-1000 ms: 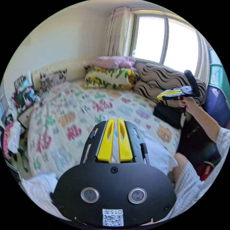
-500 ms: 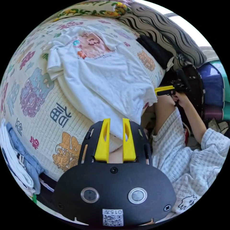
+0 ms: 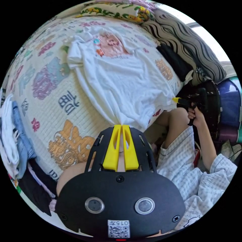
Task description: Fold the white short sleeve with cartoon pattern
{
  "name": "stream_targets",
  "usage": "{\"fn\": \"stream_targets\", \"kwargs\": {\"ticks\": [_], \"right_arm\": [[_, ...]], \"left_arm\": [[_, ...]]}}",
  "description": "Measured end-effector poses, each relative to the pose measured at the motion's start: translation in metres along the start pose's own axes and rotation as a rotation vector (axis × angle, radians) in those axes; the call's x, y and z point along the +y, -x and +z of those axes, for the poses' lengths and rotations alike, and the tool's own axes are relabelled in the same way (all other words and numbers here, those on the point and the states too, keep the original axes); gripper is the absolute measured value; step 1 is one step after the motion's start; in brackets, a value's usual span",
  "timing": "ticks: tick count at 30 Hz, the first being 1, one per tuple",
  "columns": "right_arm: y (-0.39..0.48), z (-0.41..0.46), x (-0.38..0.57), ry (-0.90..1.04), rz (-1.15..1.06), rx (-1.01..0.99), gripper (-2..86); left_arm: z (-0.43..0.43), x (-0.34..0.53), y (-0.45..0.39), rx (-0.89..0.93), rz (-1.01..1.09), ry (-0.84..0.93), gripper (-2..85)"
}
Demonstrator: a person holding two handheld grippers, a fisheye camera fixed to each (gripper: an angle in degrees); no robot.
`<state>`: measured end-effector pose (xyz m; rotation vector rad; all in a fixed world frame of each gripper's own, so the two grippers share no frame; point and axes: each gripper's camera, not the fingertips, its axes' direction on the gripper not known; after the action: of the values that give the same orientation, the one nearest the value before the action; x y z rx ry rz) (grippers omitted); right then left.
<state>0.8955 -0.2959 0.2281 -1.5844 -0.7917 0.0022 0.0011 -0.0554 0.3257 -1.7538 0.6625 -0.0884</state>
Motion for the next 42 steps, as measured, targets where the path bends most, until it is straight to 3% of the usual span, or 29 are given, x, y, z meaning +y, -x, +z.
{"fn": "stream_targets", "kwargs": {"ticks": [3, 6, 9, 14, 16, 19, 22, 24, 32, 37, 42], "right_arm": [[-0.023, -0.032, -0.003, -0.095, 0.031, -0.119, 0.3], [-0.033, -0.046, -0.01, -0.103, 0.013, -0.133, -0.2], [-0.044, -0.054, -0.015, -0.082, 0.035, -0.039, -0.3], [-0.046, -0.055, -0.03, -0.007, 0.01, 0.109, 1.0], [-0.038, -0.048, -0.048, 0.053, -0.032, 0.215, 6.6], [-0.037, -0.027, -0.074, 0.189, -0.045, 0.347, 7.9], [-0.049, -0.002, -0.094, 0.402, -0.029, 0.308, 6.7], [-0.052, -0.002, -0.1, 0.424, -0.014, 0.306, 4.7], [-0.052, -0.068, -0.092, 0.232, -0.011, 0.182, 0.2], [-0.05, -0.152, -0.06, -0.035, -0.004, -0.08, -0.2], [-0.045, -0.197, -0.032, -0.086, 0.005, 0.006, -0.2]], "left_arm": [[-0.043, 0.011, 0.001, -0.104, -0.012, -0.052, -0.6], [-0.068, 0.013, 0.003, -0.085, -0.03, -0.076, -0.6], [-0.07, 0.003, 0.001, -0.203, -0.065, -0.002, -0.6], [-0.05, -0.021, -0.012, -0.233, -0.04, 0.124, -0.6], [-0.045, -0.028, -0.017, -0.252, -0.038, 0.153, -0.6], [-0.045, -0.035, -0.026, -0.269, -0.031, 0.17, -0.6], [-0.057, -0.039, -0.03, -0.271, -0.038, 0.151, -0.6], [-0.07, -0.041, -0.03, -0.247, -0.053, 0.124, -0.6], [-0.118, -0.041, -0.025, -0.18, -0.072, 0.036, -0.6], [-0.154, -0.039, -0.018, -0.039, -0.086, -0.085, -0.7], [-0.181, -0.039, -0.031, -0.01, -0.033, -0.103, -0.7]]}}
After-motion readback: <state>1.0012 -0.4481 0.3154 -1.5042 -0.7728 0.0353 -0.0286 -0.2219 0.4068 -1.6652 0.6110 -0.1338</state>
